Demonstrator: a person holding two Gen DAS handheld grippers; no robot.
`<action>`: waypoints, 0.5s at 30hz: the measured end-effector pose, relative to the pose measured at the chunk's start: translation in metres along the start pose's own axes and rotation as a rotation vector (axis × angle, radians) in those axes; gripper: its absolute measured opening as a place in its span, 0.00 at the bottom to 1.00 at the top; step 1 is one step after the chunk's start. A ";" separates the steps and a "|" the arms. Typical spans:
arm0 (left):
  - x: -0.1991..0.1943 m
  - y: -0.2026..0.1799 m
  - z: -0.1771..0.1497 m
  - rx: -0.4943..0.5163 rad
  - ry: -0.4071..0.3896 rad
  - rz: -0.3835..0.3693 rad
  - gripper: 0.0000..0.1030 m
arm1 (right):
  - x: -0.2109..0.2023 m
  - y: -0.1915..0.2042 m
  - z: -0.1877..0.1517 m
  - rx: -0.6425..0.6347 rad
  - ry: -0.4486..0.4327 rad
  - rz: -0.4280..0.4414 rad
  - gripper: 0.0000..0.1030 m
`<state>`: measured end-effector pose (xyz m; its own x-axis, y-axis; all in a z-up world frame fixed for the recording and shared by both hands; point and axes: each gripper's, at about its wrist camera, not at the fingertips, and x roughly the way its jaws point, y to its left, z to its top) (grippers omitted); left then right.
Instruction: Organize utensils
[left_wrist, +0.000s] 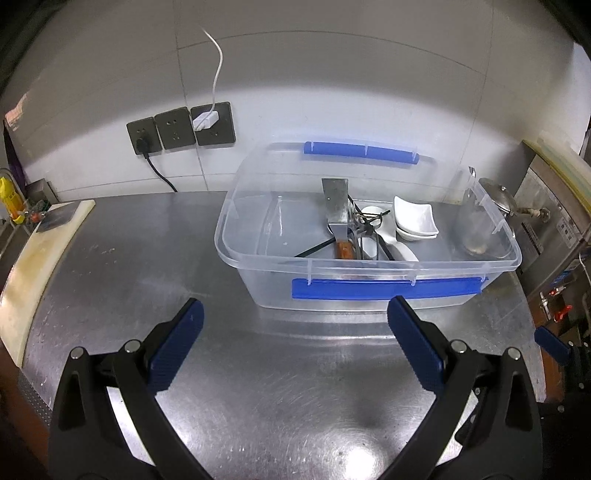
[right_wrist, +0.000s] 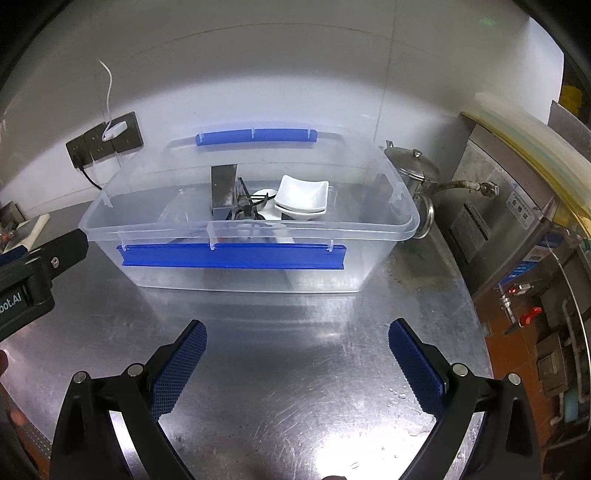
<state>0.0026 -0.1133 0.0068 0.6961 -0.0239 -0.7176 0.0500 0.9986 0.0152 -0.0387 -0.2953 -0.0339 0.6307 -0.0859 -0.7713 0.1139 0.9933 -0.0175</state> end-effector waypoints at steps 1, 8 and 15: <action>0.001 -0.001 0.000 0.003 0.000 0.001 0.93 | 0.001 0.001 0.000 -0.004 0.001 -0.001 0.95; 0.010 -0.001 0.003 0.003 0.015 0.013 0.93 | 0.006 0.002 0.005 -0.010 0.008 0.000 0.95; 0.016 -0.007 0.004 0.020 0.028 0.003 0.93 | 0.010 0.002 0.006 -0.012 0.019 0.000 0.95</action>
<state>0.0161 -0.1210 -0.0023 0.6762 -0.0195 -0.7364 0.0623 0.9976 0.0307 -0.0279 -0.2946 -0.0379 0.6162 -0.0850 -0.7830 0.1047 0.9942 -0.0256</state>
